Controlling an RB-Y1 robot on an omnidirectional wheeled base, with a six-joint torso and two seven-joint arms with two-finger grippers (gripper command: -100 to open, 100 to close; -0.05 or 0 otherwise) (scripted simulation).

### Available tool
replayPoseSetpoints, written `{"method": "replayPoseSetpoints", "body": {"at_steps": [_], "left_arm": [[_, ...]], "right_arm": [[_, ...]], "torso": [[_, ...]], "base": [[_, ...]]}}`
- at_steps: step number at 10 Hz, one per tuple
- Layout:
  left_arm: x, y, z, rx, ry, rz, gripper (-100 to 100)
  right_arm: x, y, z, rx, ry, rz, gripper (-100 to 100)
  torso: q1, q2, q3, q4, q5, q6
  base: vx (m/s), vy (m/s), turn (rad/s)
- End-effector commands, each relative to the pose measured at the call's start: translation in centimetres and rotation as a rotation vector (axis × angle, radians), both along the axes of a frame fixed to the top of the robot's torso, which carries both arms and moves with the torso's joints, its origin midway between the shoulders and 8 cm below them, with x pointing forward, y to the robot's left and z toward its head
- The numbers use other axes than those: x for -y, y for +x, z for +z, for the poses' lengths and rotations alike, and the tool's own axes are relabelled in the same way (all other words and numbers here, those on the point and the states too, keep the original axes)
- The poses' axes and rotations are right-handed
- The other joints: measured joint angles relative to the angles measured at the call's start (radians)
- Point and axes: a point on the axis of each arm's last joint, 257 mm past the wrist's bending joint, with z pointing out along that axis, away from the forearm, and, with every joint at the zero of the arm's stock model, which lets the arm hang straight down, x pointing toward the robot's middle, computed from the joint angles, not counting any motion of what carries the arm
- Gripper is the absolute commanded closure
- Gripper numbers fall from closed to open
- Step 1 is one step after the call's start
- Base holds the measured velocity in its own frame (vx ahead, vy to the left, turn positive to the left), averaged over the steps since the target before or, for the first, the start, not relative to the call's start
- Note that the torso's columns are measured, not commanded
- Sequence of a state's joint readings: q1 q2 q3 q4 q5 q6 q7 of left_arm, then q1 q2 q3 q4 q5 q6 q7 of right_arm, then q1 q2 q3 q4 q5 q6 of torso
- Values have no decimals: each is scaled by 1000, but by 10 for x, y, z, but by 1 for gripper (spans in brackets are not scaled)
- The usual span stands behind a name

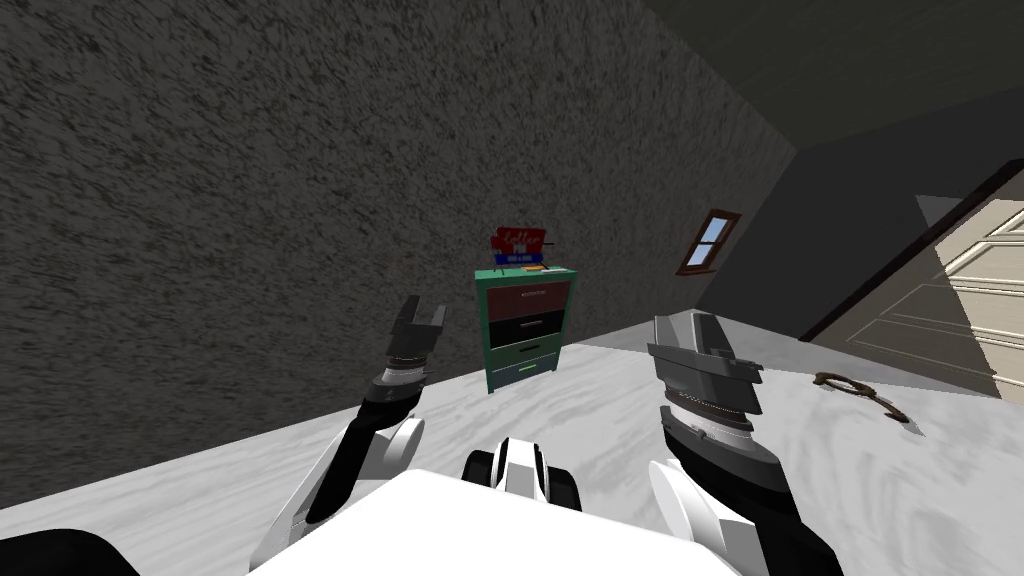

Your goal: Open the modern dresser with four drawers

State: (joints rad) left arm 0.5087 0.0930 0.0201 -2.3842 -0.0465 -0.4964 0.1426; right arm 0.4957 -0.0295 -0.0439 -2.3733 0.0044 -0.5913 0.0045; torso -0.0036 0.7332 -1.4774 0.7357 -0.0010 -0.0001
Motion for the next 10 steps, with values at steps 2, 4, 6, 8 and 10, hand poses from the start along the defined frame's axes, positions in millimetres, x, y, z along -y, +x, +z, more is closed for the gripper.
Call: {"method": "replayPoseSetpoints", "body": {"at_steps": [2, 4, 6, 8, 10], "left_arm": [[-8, 17, -16, -76, 11, 12, -100], [-13, 26, -25, -117, 7, 24, -100], [-20, 34, -34, -159, 1, 37, -100], [-26, 42, -44, -200, -7, 51, -100], [-32, 49, -53, -237, -17, 64, -100]], "right_arm": [[0, 0, 0, 0, 0, 0, 0], [0, 0, 0, 0, 0, 0, 0], [0, 0, 0, 0, 0, 0, 0], [0, 0, 0, 0, 0, 0, 0], [0, 0, 0, 0, 0, 0, 0]], "torso": [[3, 4, 1, 2, 1, 0], [4, 6, 2, 3, 1, 0], [4, 5, 2, 3, 1, 0], [3, 5, 1, 2, 1, 0], [5, 4, 1, 2, 1, 0]], "base": [[130, -127, 55], [126, -134, 63], [118, -139, 69], [112, -132, 65], [121, -127, 56]]}}
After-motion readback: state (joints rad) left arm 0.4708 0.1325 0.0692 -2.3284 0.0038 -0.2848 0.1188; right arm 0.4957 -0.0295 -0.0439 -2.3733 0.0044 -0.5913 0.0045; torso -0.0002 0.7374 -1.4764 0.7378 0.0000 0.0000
